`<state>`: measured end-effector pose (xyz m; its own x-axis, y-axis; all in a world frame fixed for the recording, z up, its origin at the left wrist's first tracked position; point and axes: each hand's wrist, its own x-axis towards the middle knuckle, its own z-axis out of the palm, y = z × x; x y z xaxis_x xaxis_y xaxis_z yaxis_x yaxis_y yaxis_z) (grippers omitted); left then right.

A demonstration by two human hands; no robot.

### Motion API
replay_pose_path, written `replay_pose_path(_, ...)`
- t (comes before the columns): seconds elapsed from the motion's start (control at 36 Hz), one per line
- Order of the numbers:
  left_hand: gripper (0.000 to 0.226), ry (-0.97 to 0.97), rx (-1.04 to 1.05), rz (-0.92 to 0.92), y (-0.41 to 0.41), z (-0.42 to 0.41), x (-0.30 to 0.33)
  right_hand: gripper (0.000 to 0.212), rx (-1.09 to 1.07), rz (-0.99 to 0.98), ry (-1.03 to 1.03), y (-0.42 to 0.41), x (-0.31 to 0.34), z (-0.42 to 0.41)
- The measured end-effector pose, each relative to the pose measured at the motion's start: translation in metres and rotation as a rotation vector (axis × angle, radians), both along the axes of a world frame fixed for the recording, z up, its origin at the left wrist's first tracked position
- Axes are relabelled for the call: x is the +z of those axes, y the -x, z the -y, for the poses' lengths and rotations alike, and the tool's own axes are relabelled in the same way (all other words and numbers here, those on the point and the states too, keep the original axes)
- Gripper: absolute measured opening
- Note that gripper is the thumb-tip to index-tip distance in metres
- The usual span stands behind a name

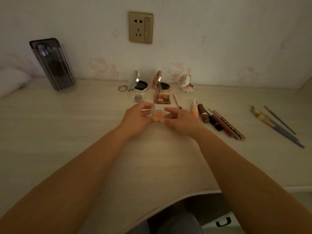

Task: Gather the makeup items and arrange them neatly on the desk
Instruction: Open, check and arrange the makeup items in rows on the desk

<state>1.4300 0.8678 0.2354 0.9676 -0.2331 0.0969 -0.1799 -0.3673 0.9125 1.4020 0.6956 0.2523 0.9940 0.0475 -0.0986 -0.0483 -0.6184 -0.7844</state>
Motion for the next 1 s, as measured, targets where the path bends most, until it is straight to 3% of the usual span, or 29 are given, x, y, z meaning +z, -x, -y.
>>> replay_pose_path(0.11, 0.045, -0.072, -0.017, -0.007, -0.013, 0.002, 0.001, 0.058, 0.003, 0.099, 0.192, -0.017, -0.004, -0.003)
replay_pose_path(0.25, 0.054, -0.195, 0.001, 0.055, -0.023, 0.006, 0.004, 0.052, 0.040, 0.203, 0.368, -0.031, -0.008, 0.000)
replay_pose_path(0.42, 0.054, -0.235, -0.028, 0.056, -0.031, 0.010, 0.007, 0.053, 0.084, 0.426, 0.851, -0.040, -0.011, 0.015)
replay_pose_path(1.0, 0.058, -0.271, -0.025, 0.108, -0.038, 0.077, 0.004, 0.063, -0.001, 0.200, 0.814, -0.041, -0.005, 0.075)
